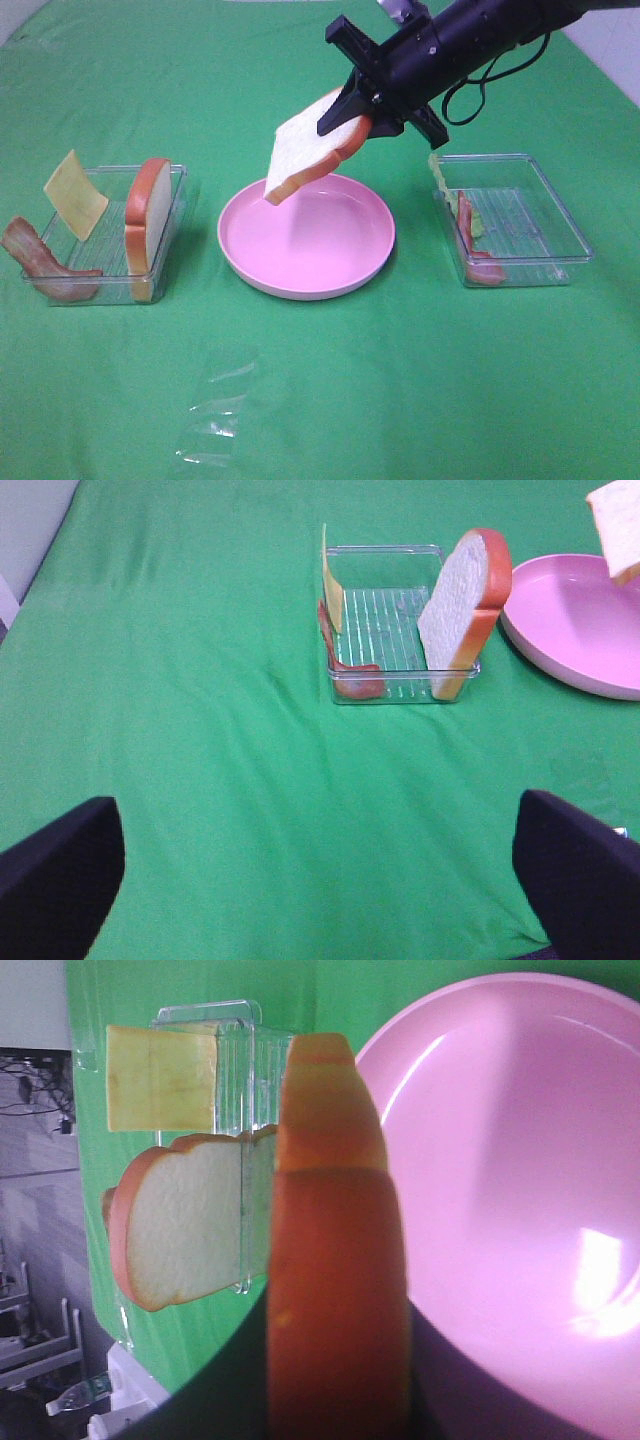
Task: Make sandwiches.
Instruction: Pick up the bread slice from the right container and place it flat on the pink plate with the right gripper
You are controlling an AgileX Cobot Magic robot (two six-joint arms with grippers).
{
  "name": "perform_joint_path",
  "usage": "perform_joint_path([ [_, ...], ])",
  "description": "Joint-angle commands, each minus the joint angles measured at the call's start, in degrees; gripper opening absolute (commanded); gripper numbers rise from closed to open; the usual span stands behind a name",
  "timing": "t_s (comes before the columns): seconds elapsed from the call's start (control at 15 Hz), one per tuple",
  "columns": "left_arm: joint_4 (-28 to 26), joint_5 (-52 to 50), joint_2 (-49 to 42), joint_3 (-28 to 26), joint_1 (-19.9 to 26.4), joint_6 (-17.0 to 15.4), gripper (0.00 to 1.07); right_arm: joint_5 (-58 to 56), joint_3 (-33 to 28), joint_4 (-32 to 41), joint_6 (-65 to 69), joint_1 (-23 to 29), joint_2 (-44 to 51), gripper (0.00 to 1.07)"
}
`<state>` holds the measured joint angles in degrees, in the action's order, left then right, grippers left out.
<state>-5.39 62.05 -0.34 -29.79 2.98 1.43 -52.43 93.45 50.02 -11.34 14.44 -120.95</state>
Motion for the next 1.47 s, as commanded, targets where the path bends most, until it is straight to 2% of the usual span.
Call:
perform_joint_path([
  [0.07,-0.52,-0.29,-0.92,0.17,-0.06,-0.29,0.98,0.23,0.11,8.94,-4.47,0.11,-3.95,0.0],
  [0.2,-0.46,-0.29,-0.92,0.17,-0.06,-0.29,0.98,0.69,0.11,12.61,-7.05,0.97,-6.99,0.0],
  [0.47,-0.34,-0.29,-0.92,0.17,-0.06,-0.29,0.98,1.32,0.11,11.86,-6.99,1.26,-10.94,0.0],
  [1.0,-0.34,-0.29,-0.92,0.17,-0.06,-0.29,0.98,2.06,0.11,10.77,-6.47,1.26,-12.89,0.0],
  [1.2,-0.34,-0.29,-0.92,0.17,-0.06,-0.29,0.98,2.01,0.11,10.66,-6.3,1.26,-12.89,0.22],
  [1.27,-0.34,-0.29,-0.92,0.17,-0.06,-0.29,0.98,1.95,0.11,10.6,-6.25,1.26,-12.78,0.37],
  [1.33,-0.34,-0.29,-0.92,0.17,-0.06,-0.29,0.98,2.12,0.11,8.71,-6.13,1.26,-12.09,0.57],
  [1.47,-0.29,-0.29,-0.92,0.17,-0.06,-0.29,0.98,2.18,0.11,7.51,-5.44,1.26,-11.52,0.58],
])
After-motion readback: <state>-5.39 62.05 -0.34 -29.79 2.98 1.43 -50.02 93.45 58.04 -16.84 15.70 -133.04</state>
